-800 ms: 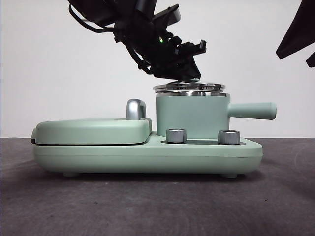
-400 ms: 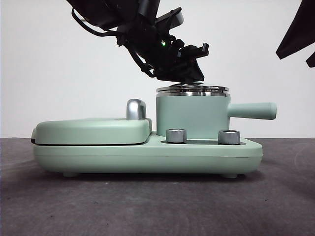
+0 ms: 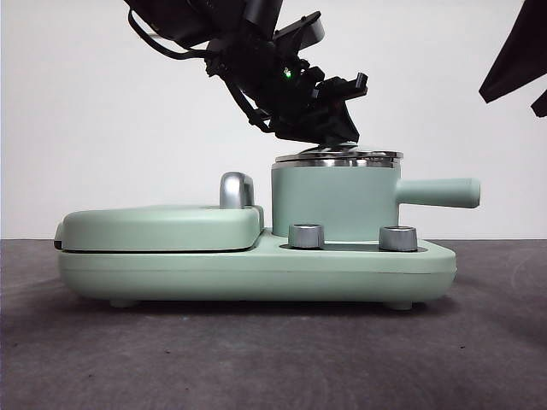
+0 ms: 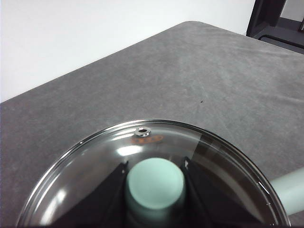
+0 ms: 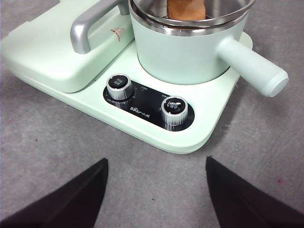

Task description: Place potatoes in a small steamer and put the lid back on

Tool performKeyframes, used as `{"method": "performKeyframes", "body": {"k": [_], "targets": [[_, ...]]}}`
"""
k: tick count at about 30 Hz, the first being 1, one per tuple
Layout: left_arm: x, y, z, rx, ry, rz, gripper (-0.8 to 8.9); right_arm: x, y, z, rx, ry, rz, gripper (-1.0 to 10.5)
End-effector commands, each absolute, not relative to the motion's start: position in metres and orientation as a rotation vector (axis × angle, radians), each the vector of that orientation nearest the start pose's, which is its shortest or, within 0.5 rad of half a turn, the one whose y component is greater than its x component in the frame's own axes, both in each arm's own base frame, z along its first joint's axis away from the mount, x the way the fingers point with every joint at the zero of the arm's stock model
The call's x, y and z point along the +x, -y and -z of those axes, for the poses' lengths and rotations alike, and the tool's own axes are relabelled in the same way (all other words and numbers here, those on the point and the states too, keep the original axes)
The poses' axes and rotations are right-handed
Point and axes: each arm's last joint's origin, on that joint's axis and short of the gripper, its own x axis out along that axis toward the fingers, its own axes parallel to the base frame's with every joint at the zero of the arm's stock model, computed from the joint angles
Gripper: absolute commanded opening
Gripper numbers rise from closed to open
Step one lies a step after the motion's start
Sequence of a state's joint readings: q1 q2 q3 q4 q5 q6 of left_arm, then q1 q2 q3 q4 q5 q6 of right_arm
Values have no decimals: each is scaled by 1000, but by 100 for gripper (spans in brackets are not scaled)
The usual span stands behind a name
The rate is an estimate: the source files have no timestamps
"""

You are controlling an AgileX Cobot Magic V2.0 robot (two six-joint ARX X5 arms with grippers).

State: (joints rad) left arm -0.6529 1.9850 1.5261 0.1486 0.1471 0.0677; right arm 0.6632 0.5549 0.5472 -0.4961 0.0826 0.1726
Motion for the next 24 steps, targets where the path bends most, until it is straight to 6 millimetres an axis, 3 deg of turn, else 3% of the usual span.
{"method": "performKeyframes", "body": {"k": [1, 8, 17, 22, 24], "targets": [[369, 289, -256, 157, -308, 791, 9, 101, -77, -255, -19, -516, -528, 317], [366, 286, -266, 179, -284, 791, 9, 101, -77, -255, -19, -517, -528, 317], [365, 285, -262, 194, -316, 792, 10, 101, -77, -255, -19, -517, -528, 317], [364, 284, -266, 175, -319, 788, 184, 101, -77, -255, -19, -517, -529, 317], [363, 283, -270, 173, -312, 788, 212, 101, -77, -255, -19, -517, -529, 317]]}}
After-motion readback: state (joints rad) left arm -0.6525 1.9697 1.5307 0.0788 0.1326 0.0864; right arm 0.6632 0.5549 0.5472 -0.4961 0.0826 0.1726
